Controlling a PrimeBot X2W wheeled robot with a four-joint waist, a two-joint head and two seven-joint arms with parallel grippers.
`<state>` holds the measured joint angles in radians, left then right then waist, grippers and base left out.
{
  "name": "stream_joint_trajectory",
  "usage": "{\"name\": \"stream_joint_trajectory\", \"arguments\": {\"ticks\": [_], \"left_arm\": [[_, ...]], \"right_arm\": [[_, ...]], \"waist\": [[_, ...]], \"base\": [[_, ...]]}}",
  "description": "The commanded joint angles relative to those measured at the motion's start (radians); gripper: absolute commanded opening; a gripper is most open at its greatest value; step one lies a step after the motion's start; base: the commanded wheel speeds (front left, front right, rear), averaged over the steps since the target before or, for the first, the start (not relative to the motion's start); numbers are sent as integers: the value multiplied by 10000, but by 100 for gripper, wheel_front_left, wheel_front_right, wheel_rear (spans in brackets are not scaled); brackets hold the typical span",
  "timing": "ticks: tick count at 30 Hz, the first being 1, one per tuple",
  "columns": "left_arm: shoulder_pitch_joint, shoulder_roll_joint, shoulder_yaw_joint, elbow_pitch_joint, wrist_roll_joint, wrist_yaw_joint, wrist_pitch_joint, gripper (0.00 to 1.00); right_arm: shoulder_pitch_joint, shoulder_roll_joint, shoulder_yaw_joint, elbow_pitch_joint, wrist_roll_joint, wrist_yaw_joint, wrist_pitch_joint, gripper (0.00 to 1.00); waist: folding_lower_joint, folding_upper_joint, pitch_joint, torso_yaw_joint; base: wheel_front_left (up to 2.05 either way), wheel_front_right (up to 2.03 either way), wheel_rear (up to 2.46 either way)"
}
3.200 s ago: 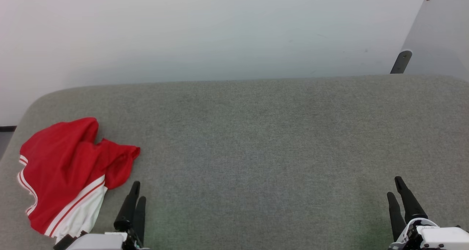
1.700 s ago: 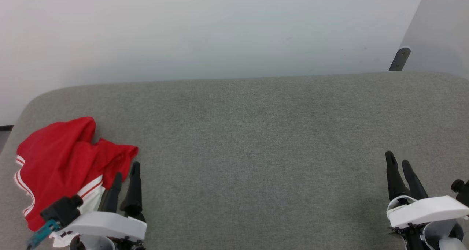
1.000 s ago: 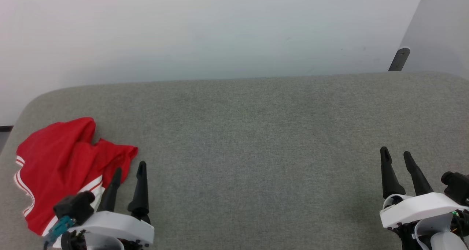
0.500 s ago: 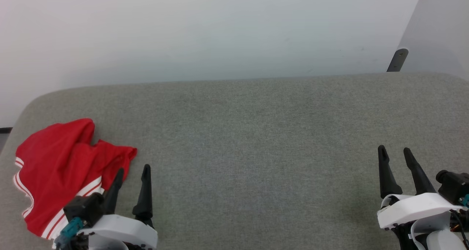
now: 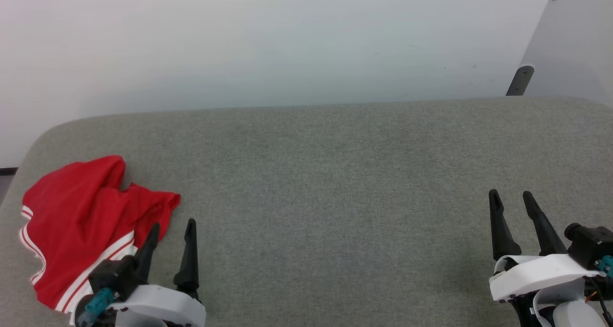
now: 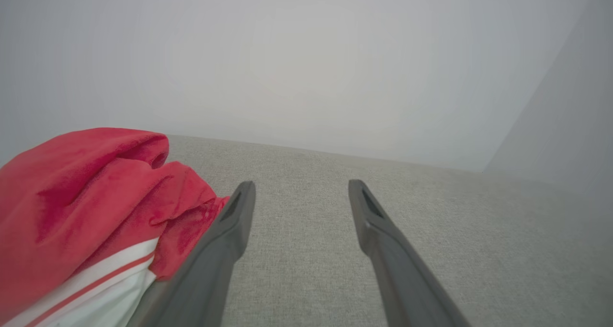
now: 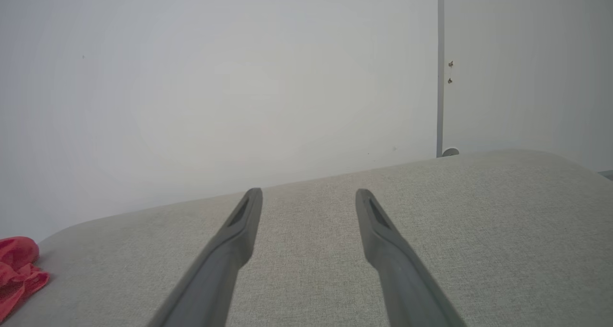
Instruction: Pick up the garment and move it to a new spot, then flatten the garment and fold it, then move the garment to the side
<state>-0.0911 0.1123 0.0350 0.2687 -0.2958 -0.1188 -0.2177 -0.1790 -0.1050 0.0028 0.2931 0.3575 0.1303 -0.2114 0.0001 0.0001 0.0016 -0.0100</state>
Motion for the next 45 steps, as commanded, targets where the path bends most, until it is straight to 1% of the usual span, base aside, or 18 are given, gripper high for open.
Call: {"name": "stream_joint_trajectory", "arguments": {"ticks": [1,17,24,32,35,38,45], "left_arm": [[31,14,15,1,234,-53,-88,100],[55,71,28,324,1029,-100,-374,100],[8,29,52,416,1217,-122,-494,100],[-113,46,-24,547,888,-119,-469,100],[-177,94,-91,603,895,-122,-469,100],[-258,97,-124,646,973,-117,-469,100],[-124,190,36,769,926,-32,-468,100]], "right_arm": [[-37,-42,22,-69,-204,6,-119,100],[93,-25,90,-97,-551,7,-432,100],[85,-60,133,-121,-723,6,-555,100],[176,12,23,-163,-514,6,-551,100],[170,50,-1,-190,-444,6,-552,100],[160,64,64,-201,-396,6,-551,100],[111,90,522,-39,-409,6,-535,100]], "waist": [[-1,-1,-3,7],[-1,-1,-41,19],[-1,-1,-43,62],[-1,-1,-14,155],[-1,-1,-2,342],[-1,-1,1,675],[-1,-1,-70,1825]], "base": [[0,0,0],[0,0,0],[0,0,0],[0,0,0],[0,0,0],[0,0,0],[0,0,0]]}}
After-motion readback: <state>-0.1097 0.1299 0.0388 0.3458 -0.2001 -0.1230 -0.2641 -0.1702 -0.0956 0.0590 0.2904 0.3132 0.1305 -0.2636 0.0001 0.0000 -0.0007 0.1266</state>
